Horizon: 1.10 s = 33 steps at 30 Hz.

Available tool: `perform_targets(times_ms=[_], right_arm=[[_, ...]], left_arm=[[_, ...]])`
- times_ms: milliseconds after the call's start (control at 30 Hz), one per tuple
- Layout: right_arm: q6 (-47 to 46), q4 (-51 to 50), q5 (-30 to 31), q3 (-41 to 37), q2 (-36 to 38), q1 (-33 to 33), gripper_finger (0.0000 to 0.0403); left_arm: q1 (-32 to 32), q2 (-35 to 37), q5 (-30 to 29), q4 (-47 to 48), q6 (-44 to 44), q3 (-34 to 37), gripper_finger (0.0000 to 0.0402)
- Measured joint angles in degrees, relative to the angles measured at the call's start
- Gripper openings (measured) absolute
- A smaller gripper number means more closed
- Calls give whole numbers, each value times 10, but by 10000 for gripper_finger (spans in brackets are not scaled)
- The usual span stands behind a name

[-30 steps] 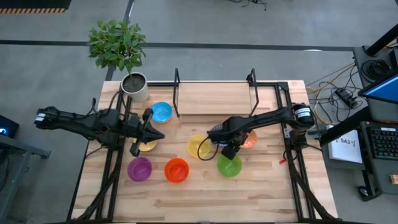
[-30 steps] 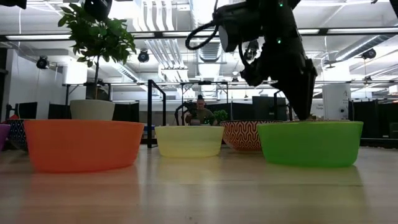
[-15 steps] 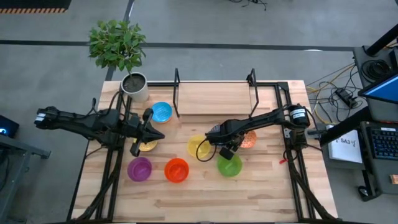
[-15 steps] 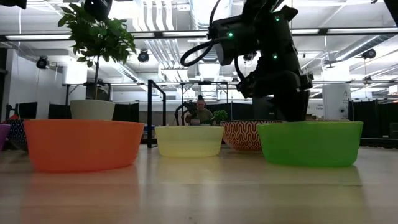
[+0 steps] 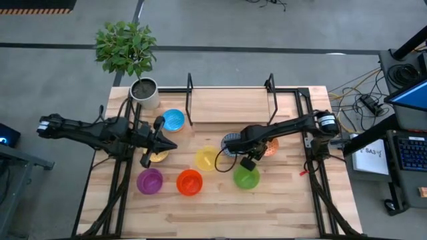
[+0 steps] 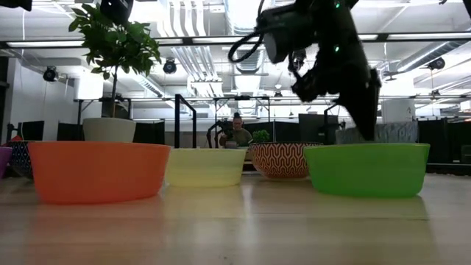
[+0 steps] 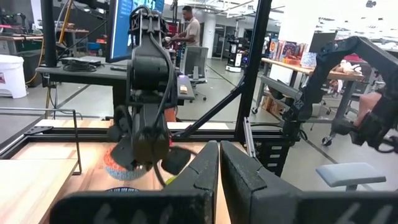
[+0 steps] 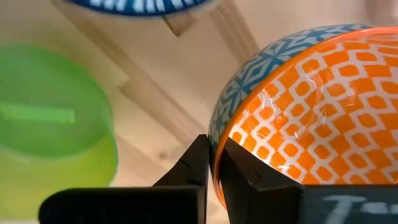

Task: Place and stack bowls onto a shelf
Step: Put the orange patterned bowl on the shelf

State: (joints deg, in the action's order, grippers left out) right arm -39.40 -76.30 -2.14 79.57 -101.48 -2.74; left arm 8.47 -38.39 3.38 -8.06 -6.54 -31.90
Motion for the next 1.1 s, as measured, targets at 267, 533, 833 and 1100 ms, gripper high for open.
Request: perform_targets(times_ms=[267,533,833,1100], right_arm=[[-2,-18,3,55,61,0,13],[41,-6,79,158,75,1,13],[193,6,93,228,25,82,13],[319,-31,94,242,-45,211,13]], left_arm=[[0,-17,0,-24,1,0,0],[0,-40,0,-46,1,0,0],[0,-39,0,-49,1,-1,0],[0,-39,0,-48,1,-2,0]])
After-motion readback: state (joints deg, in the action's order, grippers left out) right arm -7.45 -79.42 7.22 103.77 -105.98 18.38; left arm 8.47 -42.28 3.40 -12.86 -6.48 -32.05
